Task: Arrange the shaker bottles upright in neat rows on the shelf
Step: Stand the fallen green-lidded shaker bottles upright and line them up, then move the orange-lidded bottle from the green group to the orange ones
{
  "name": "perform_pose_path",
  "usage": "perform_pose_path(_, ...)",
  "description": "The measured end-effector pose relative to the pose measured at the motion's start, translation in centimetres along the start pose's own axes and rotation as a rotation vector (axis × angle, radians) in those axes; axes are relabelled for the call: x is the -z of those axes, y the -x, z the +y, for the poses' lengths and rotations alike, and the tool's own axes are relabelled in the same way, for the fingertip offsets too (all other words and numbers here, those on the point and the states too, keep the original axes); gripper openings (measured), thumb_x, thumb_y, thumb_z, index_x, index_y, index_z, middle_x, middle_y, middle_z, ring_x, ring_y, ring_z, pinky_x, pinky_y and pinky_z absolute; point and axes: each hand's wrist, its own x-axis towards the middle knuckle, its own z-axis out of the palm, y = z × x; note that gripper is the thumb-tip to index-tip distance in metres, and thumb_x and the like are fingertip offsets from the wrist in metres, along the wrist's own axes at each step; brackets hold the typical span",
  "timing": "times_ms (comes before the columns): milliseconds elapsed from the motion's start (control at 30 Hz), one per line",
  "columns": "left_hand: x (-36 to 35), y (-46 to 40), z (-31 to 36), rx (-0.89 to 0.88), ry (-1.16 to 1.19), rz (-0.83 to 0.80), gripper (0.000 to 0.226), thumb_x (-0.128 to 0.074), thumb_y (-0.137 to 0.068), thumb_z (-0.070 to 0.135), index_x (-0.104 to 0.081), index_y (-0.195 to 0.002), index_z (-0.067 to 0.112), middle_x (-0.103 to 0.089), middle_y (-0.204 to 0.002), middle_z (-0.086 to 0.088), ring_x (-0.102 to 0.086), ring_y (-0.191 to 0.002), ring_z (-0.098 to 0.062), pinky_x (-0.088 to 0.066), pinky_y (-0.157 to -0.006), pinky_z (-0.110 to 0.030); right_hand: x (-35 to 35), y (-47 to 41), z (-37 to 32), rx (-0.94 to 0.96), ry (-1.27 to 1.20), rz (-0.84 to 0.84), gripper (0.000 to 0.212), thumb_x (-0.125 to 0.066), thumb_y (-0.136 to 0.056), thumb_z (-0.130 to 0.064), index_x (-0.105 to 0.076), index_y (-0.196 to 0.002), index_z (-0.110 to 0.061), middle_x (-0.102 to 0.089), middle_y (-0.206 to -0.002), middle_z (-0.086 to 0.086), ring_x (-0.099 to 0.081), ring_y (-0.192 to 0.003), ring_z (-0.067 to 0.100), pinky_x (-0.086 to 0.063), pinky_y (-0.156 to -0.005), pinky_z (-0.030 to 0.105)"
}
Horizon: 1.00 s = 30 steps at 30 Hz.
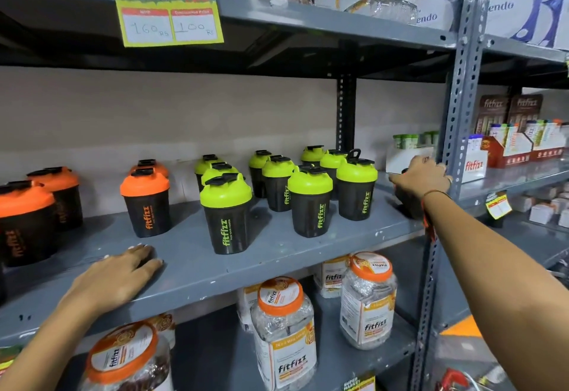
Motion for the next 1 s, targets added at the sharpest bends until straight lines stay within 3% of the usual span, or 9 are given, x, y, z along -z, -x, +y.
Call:
perform_pose_path(167, -0.1, -0.2, -0.1, 0.019, 0.007, 0.002, 0.054, -0.032, -0.094, 0.055, -0.037, -0.141, 0.029, -0.043, -0.148, -0.001, -0.048, -0.125, -0.026, -0.038, -0.101, -0.042, 0.2, -0.1, -0.9, -0.025, 0.201, -0.166, 0.084, -0.064, -0.081, -0.064, -0.042, -0.143, -0.012, -0.043, -0.148, 0.02, -0.041, -0.135, 0.04, -0.041, -0.104, 0.051)
perform_pose_path(333, -0.1, -0.2, -0.3, 0.028, 0.026, 0.005, 0.054, -0.033, -0.093, 0.057, -0.039, -0.141, 0.032, -0.041, -0.15, 0.0, -0.045, -0.13, -0.028, -0.037, -0.104, -0.044, 0.5, -0.6, -0.6, -0.051, 0.164, -0.166, 0.069, -0.065, -0.086, -0.042, -0.042, -0.141, -0.009, -0.047, -0.142, 0.021, -0.051, -0.129, 0.042, -0.047, -0.101, 0.049)
perform_pose_path(467, -0.1, 0.0, -0.1, 0.031, 0.023, 0.013, 0.055, -0.033, -0.094, 0.056, -0.037, -0.143, 0.031, -0.037, -0.152, 0.001, -0.044, -0.131, -0.028, -0.036, -0.105, -0.044, 0.3, -0.7, -0.6, -0.061, 0.08, -0.199, 0.083, -0.074, -0.081, -0.043, -0.032, -0.145, -0.011, -0.039, -0.144, 0.023, -0.045, -0.132, 0.045, -0.045, -0.102, 0.051)
perform_pose_path(633, 0.0, 0.2, 0.1, 0.038, 0.024, 0.019, 0.054, -0.033, -0.094, 0.056, -0.038, -0.142, 0.031, -0.042, -0.149, 0.0, -0.047, -0.128, -0.027, -0.039, -0.103, -0.044, -0.5, -1.1, 0.7, -0.119, -0.084, -0.305, 0.099, -0.078, -0.078, -0.043, -0.02, -0.153, -0.012, -0.042, -0.146, 0.029, -0.045, -0.132, 0.047, -0.043, -0.107, 0.05)
perform_pose_path(767, 0.2, 0.4, 0.3, 0.029, 0.011, 0.02, 0.049, -0.034, -0.094, 0.054, -0.045, -0.135, 0.029, -0.05, -0.142, -0.001, -0.052, -0.12, -0.024, -0.043, -0.097, -0.041, -0.6, -0.6, 1.1, -0.062, -0.142, -0.144, 0.089, -0.079, -0.076, -0.048, -0.032, -0.143, -0.011, -0.044, -0.138, 0.031, -0.048, -0.125, 0.052, -0.044, -0.102, 0.055)
perform_pose_path(900, 0.4, 0.6, 0.7, 0.046, 0.018, 0.024, 0.046, -0.036, -0.094, 0.053, -0.049, -0.131, 0.028, -0.052, -0.14, -0.003, -0.053, -0.117, -0.026, -0.043, -0.093, -0.04, 1.1, 0.8, -0.3, 0.013, -0.313, 0.133, 0.086, -0.078, -0.074, -0.053, -0.033, -0.135, -0.013, -0.042, -0.133, 0.029, -0.051, -0.118, 0.057, -0.044, -0.096, 0.062)
perform_pose_path(1000, 0.4, 0.8, 0.7, 0.05, 0.03, 0.048, 0.042, -0.037, -0.092, 0.052, -0.054, -0.123, 0.028, -0.057, -0.134, -0.004, -0.055, -0.111, -0.026, -0.043, -0.086, -0.038, 3.4, 2.5, -2.6, 0.094, -0.538, 0.373, 0.088, -0.074, -0.071, -0.056, -0.033, -0.138, -0.017, -0.043, -0.134, 0.025, -0.053, -0.115, 0.053, -0.044, -0.096, 0.058)
